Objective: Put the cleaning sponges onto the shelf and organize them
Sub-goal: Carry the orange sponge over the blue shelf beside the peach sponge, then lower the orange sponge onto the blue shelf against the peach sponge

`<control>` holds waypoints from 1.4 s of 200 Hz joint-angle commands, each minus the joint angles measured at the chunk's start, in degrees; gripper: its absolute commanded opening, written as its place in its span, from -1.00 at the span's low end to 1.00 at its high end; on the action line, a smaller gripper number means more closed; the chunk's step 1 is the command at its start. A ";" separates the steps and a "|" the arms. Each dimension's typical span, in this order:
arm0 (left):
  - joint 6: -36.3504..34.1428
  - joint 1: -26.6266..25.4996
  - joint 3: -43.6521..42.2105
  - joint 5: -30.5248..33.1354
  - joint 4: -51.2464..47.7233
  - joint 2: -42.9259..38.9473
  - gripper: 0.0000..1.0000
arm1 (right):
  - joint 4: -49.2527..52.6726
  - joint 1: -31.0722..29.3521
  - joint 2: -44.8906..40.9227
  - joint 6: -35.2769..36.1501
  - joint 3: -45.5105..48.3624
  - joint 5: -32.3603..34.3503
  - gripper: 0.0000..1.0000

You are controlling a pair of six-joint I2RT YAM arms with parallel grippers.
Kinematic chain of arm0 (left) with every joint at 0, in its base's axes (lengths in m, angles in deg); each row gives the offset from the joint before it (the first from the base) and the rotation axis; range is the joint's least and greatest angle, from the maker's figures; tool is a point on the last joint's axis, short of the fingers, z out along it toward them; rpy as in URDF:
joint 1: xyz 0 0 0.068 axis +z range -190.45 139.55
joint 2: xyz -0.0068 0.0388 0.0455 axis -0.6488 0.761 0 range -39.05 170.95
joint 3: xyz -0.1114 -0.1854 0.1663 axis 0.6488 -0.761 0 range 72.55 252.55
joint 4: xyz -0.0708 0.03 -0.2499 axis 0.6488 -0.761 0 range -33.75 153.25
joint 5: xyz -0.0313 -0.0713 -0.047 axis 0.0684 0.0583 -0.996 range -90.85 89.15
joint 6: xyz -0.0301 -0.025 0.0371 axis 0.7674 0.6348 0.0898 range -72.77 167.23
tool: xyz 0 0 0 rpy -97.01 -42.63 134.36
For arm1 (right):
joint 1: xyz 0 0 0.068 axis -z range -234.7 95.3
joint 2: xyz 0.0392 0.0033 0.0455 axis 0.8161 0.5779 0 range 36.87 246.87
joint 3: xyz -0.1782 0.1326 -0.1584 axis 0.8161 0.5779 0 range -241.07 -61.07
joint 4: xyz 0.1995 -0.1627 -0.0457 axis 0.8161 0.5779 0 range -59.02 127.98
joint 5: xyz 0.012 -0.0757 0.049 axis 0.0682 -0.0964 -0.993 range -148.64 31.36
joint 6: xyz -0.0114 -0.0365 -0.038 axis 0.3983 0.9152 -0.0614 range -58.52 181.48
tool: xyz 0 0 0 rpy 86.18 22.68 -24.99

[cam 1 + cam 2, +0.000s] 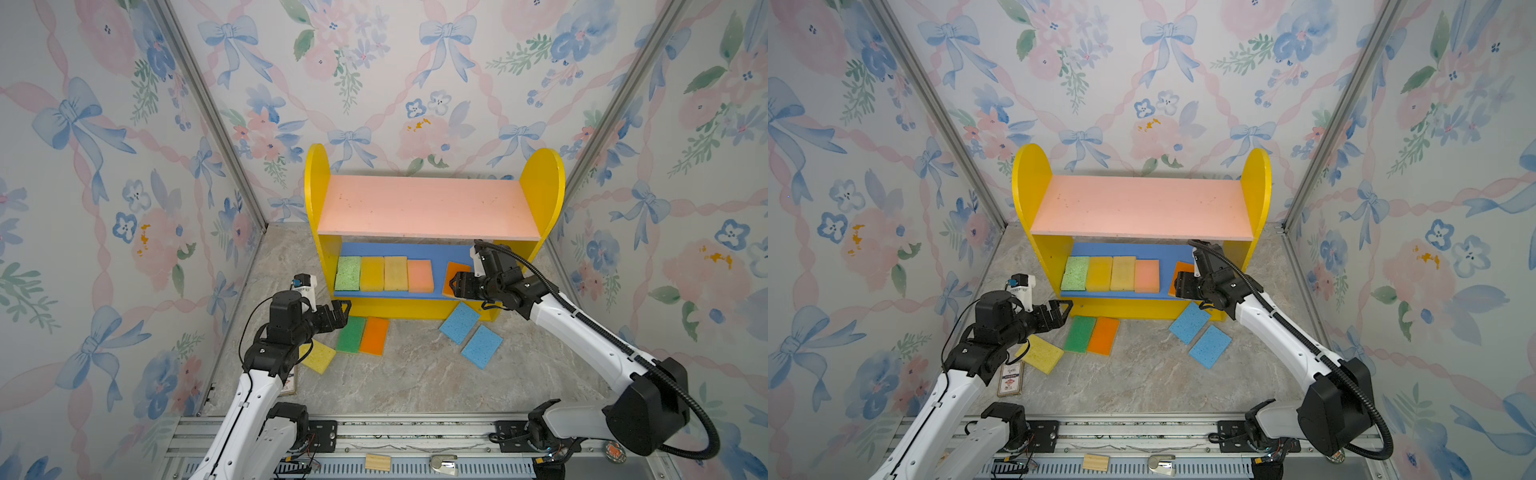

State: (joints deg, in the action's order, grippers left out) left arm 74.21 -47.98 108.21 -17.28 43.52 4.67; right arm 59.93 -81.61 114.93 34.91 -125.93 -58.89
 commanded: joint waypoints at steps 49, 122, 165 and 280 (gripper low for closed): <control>-0.97 -0.81 -0.71 -0.62 0.84 0.26 0.96 | -2.98 1.19 4.23 -0.99 0.04 -1.50 0.24; -1.06 -0.80 -0.68 -0.70 0.89 0.59 0.96 | -0.47 0.64 10.58 3.67 -5.05 -4.50 0.18; -1.10 -0.82 -0.68 -0.80 0.87 0.73 0.96 | 2.32 -0.48 11.32 7.67 -5.97 -4.27 0.18; -1.05 -0.82 -0.66 -0.80 0.84 0.90 0.96 | 8.42 -0.76 10.45 15.37 -5.14 -5.58 0.17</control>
State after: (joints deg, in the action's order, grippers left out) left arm 74.21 -48.59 108.12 -17.43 43.85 5.42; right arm 59.67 -81.55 124.63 47.00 -131.90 -62.63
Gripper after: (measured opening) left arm 0.979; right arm 0.584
